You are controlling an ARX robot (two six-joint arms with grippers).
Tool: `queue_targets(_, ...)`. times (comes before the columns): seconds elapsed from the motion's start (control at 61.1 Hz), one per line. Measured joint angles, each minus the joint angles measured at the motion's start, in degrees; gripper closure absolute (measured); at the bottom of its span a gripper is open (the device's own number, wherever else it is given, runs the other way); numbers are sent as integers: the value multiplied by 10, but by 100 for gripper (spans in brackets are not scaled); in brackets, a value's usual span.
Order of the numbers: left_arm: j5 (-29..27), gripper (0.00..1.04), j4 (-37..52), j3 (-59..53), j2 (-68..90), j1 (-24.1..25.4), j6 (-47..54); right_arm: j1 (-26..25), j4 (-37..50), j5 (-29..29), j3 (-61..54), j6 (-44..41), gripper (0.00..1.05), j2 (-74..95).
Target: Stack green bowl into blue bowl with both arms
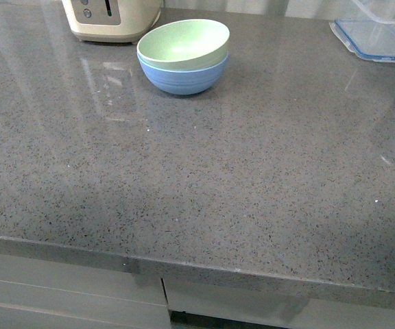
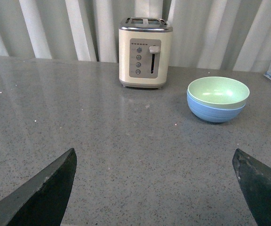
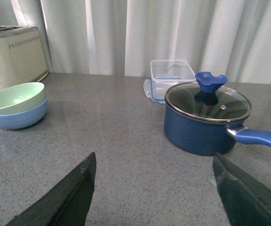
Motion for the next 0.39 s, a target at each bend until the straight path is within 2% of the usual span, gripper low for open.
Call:
queue_targets(0.049,0,7,0,0,0,0,0,0,0,0,0,1,8,0)
queue_targets(0.114,0,7,0,0,0,0,0,0,0,0,0,1,11,0)
queue_targets(0.392,0,7,0,0,0,0,0,0,0,0,0,1,10,0)
